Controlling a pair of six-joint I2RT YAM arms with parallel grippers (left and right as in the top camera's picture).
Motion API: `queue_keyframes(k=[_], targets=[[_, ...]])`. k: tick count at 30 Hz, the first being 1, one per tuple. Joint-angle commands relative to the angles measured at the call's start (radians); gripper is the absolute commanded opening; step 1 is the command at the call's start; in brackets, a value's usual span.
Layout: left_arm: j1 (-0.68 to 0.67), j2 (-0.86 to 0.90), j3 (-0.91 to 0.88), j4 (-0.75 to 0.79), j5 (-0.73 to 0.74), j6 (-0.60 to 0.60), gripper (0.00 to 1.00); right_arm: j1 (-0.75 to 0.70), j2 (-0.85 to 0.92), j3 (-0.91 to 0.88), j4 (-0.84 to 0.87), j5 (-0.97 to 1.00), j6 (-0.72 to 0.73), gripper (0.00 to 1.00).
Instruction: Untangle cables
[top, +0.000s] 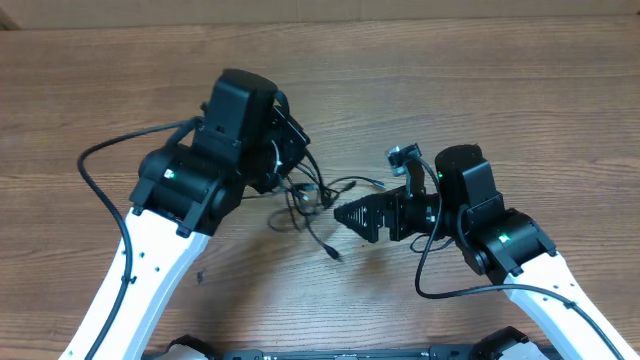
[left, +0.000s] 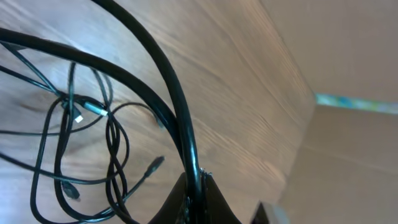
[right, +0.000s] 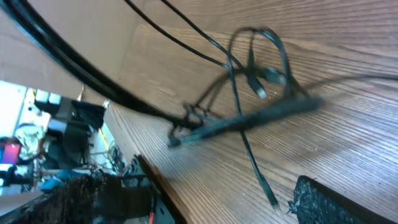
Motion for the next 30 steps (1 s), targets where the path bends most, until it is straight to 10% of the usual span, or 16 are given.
queue_keyframes(k=[1, 30], targets=[[-0.043, -0.017, 0.032, 0.016, 0.040, -0.068, 0.04, 0.019, -0.002, 0.000, 0.004, 0.029, -0.052, 1.00], [-0.143, -0.085, 0.033, 0.105, 0.164, -0.266, 0.04, 0.020, 0.176, 0.000, -0.058, 0.323, 0.040, 1.00]])
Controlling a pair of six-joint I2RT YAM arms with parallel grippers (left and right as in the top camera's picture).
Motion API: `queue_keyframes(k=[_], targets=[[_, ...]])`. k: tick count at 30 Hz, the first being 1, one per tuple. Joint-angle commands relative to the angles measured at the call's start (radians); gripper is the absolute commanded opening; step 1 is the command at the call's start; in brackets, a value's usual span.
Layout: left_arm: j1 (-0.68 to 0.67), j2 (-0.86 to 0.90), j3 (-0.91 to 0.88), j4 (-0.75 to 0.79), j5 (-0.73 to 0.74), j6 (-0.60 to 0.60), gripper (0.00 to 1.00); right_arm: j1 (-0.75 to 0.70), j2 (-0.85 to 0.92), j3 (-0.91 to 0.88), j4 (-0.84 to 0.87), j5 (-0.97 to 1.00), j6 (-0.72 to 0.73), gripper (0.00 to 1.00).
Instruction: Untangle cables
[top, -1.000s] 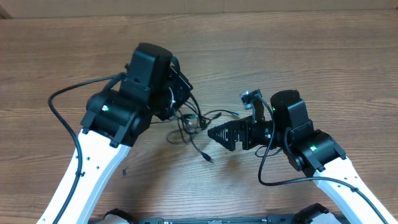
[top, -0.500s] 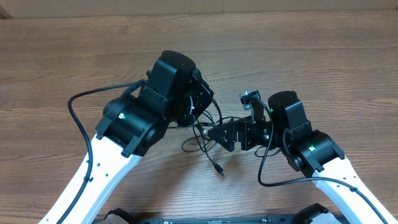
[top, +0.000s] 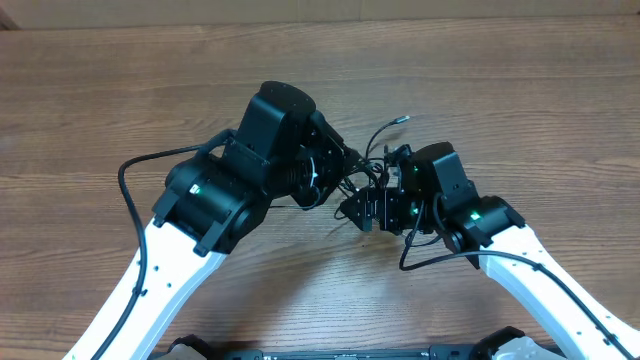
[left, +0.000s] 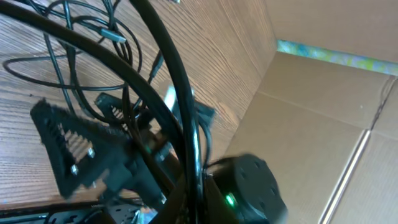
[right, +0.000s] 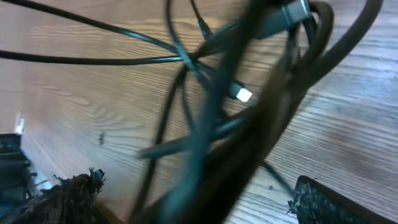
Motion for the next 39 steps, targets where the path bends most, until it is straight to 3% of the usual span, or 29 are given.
queue_keyframes(k=[1, 16, 31, 36, 39], targets=[[0.007, -0.094, 0.033, 0.005, -0.011, -0.021, 0.04, 0.005, 0.008, 0.000, -0.006, 0.080, 0.029, 1.00], [0.027, -0.341, 0.033, -0.158, -0.232, -0.020, 0.04, -0.013, 0.008, 0.000, -0.023, 0.129, 0.113, 1.00], [0.027, -0.398, 0.033, -0.226, -0.376, -0.020, 0.04, -0.018, 0.008, 0.000, -0.048, 0.154, 0.114, 1.00], [0.027, -0.401, 0.032, -0.242, -0.424, -0.021, 0.04, -0.018, 0.008, 0.000, -0.003, 0.028, 0.099, 1.00], [0.027, -0.400, 0.032, -0.267, -0.476, -0.029, 0.04, -0.018, 0.008, 0.000, 0.066, -0.164, 0.005, 1.00]])
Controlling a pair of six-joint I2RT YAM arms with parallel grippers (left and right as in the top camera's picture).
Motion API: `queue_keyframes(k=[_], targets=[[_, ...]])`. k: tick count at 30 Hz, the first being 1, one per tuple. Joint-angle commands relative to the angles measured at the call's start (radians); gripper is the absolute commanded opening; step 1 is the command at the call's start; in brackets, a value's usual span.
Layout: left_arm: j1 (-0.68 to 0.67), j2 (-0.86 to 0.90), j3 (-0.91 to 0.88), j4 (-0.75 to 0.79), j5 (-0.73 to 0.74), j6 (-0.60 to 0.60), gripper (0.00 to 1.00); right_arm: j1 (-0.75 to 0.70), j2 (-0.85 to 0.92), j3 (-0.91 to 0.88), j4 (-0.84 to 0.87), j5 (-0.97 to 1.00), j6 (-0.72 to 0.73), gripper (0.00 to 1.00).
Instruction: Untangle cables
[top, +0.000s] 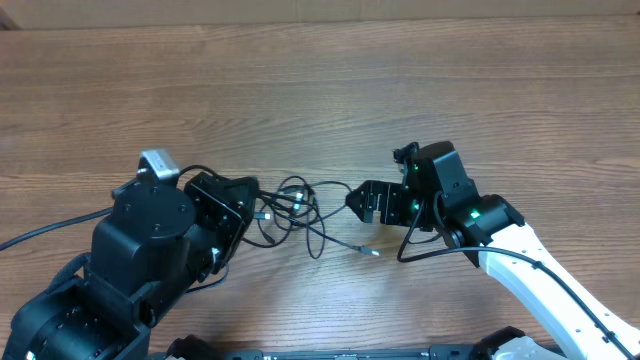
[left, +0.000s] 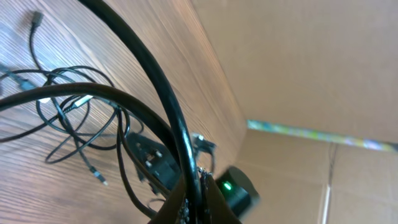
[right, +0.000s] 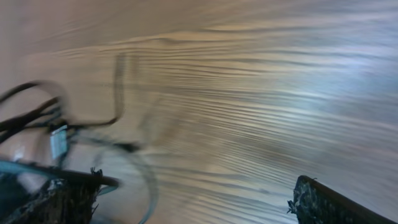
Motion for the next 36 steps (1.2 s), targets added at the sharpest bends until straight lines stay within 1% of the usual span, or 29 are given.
queue_keyframes(k=[1, 3, 7, 12, 18, 22, 26, 30, 34, 36], targets=[[0.006, -0.006, 0.030, -0.020, -0.101, -0.023, 0.04, -0.006, -0.001, 0.000, 0.051, -0.237, -0.106, 1.00], [0.006, -0.006, 0.030, -0.032, -0.119, -0.048, 0.04, -0.004, -0.001, 0.000, 0.082, -0.338, -0.160, 1.00], [0.006, -0.006, 0.029, -0.046, -0.132, -0.099, 0.04, -0.004, -0.001, 0.000, 0.098, -0.439, -0.222, 1.00], [0.003, 0.009, 0.028, -0.046, -0.127, -0.146, 0.04, 0.017, -0.001, 0.000, 0.103, -0.439, -0.248, 1.00], [0.003, 0.068, 0.028, -0.042, -0.101, -0.203, 0.04, 0.087, -0.001, 0.000, 0.177, -0.438, -0.248, 1.00], [0.003, 0.098, 0.028, -0.019, -0.095, -0.232, 0.04, 0.113, -0.001, 0.000, 0.202, -0.413, -0.240, 1.00], [0.003, 0.109, 0.028, 0.025, -0.051, -0.253, 0.04, 0.114, -0.001, 0.000, 0.203, -0.381, -0.225, 1.00], [0.003, 0.110, 0.028, 0.053, 0.011, -0.253, 0.04, 0.114, -0.001, 0.000, 0.199, -0.323, -0.187, 0.95], [0.003, 0.111, 0.028, 0.043, 0.087, -0.253, 0.04, 0.113, -0.001, 0.000, 0.197, -0.313, -0.183, 0.86], [0.003, 0.111, 0.028, 0.034, 0.126, -0.253, 0.04, 0.113, -0.001, 0.000, 0.196, -0.301, -0.180, 0.84]])
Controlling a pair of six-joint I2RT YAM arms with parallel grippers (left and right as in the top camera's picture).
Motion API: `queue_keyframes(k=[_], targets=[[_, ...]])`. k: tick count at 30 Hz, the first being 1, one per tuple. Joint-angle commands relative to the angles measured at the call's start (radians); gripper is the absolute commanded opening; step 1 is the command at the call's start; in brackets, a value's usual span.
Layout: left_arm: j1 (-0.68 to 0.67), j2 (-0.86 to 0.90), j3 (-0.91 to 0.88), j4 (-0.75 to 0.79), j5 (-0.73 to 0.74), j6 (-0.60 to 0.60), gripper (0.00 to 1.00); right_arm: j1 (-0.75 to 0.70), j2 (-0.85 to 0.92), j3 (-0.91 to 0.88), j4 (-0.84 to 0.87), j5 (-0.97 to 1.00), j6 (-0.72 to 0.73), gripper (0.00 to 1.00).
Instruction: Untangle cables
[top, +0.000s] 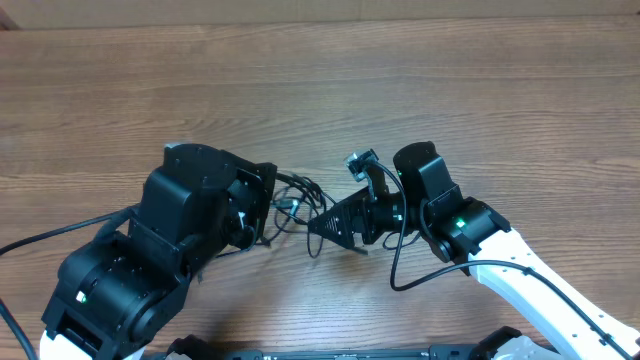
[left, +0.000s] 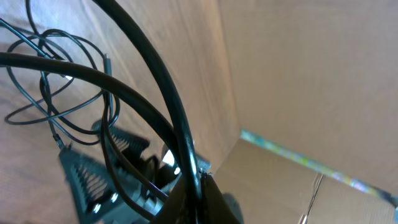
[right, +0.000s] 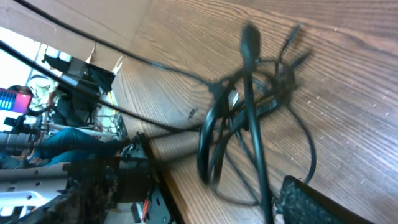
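Observation:
A tangle of thin black cables lies on the wooden table between my two grippers. My left gripper sits just left of it. In the left wrist view the left gripper is shut on a thick black cable that arches up over the thin loops. My right gripper points left at the tangle's right edge. It is open, and loops of the tangle lie ahead of it, with one strand running down between its fingers.
Cardboard walls stand behind the table. The left arm's bulky black body covers the table's lower left. The right arm's own cable loops beside its wrist. Equipment stands beyond the table edge.
The left gripper has moved up and right, closer to the tangle. The right gripper has moved left and now reaches the tangle's right edge. The cables lie more bunched between them.
First the left gripper was over the tangle and the open right gripper stood to its right. Then both met at the table's centre with cables raised between them. Then they were apart, with the cables spread between them. Now both are close around the tangle again.

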Motion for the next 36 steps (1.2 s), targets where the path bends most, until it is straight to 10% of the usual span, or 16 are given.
queue_keyframes(k=[1, 15, 36], targets=[[0.003, -0.004, 0.027, -0.003, 0.102, -0.014, 0.04, 0.004, -0.001, 0.000, 0.001, 0.043, 0.014, 0.84], [0.003, -0.008, 0.027, 0.000, 0.159, -0.014, 0.04, 0.004, -0.001, 0.000, -0.095, 0.257, 0.058, 0.21], [0.005, -0.170, 0.027, -0.136, -0.378, 0.077, 0.16, -0.129, -0.001, 0.000, -0.315, 0.557, 0.238, 0.13]])
